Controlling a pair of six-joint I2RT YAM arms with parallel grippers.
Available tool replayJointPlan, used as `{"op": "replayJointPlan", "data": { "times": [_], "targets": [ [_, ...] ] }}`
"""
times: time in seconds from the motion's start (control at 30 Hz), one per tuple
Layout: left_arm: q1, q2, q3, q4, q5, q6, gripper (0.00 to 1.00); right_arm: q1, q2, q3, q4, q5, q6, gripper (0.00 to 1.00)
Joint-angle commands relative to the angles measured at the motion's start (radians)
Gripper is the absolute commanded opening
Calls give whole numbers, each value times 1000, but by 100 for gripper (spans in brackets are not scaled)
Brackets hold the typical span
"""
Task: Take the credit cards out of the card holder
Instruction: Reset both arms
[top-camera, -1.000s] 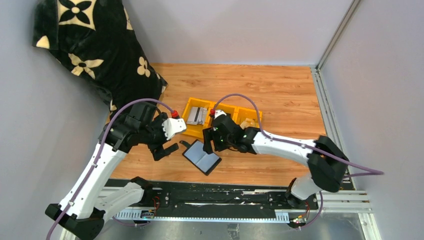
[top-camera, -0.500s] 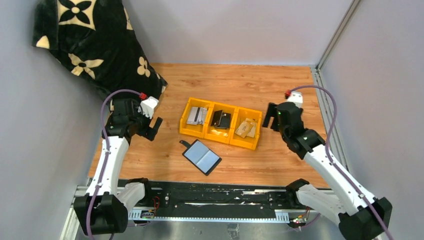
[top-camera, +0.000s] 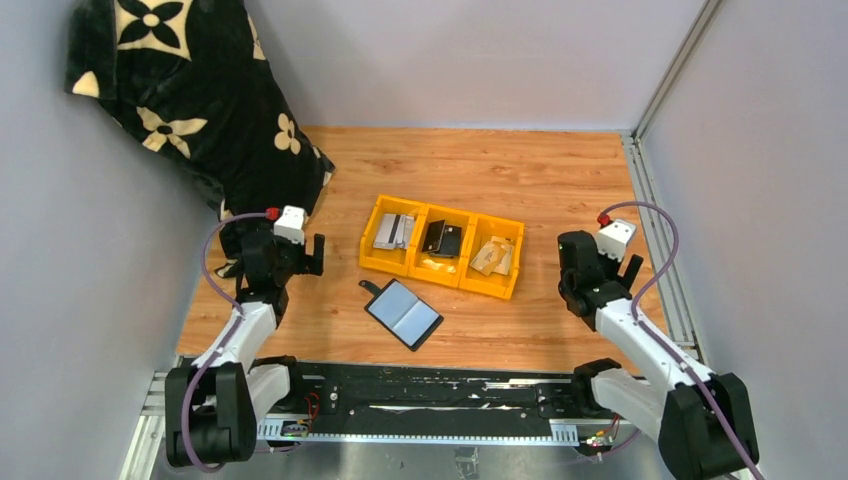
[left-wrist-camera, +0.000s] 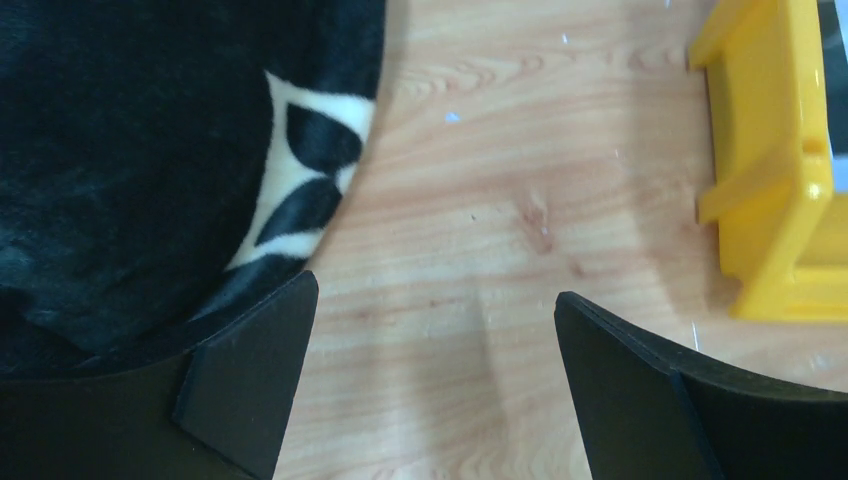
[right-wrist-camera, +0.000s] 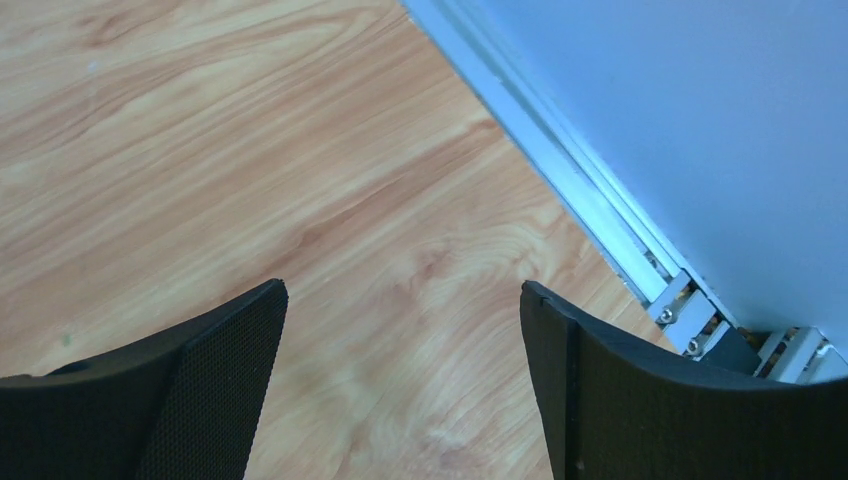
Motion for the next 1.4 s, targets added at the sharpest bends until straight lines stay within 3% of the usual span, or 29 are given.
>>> {"op": "replayJointPlan", "data": {
  "times": [0.0, 0.1, 0.27, 0.37, 0.53, 0.6, 0.63, 0.67, 0.7, 0.73, 0.77, 0.8, 0.93, 1.37],
  "targets": [
    [16, 66, -103, 492, -74, -130, 100, -56, 62, -38, 245, 187, -29, 89],
    [22, 140, -165, 677, -69, -167, 100, -86, 101, -195, 663, 172, -222, 85],
    [25, 171, -128, 635, -116, -202, 100, -153, 186, -307, 970, -48, -226, 88],
    [25, 169, -180, 750, -127, -262, 100, -166, 316, -298, 1117, -111, -309, 89],
    [7, 463, -354, 1407, -51, -275, 100, -165, 357, -286, 1169, -359, -451, 90],
    [2, 404, -332, 1280, -57, -257, 100, -165, 385, -307, 1200, -522, -500, 90],
    [-10, 370, -292, 1173, -72, -244, 100, -164, 462, -338, 1408, -520, -527, 91],
    [-20, 352, -263, 1068, -101, -236, 100, -159, 539, -353, 1505, -486, -549, 92],
    [-36, 361, -214, 987, -118, -231, 100, -138, 542, -320, 1465, -450, -564, 93],
    [-56, 370, -192, 969, -132, -218, 100, -141, 511, -287, 1298, -442, -526, 93],
    [-77, 379, -176, 942, -151, -212, 100, -173, 470, -240, 1141, -480, -478, 94],
    [-88, 369, -165, 903, -168, -188, 100, -210, 453, -226, 1112, -529, -449, 94],
    [-93, 371, -174, 929, -173, -186, 100, -218, 486, -267, 1250, -532, -473, 94],
    [-93, 372, -164, 907, -180, -176, 100, -217, 485, -269, 1256, -533, -476, 95]
  ]
}}
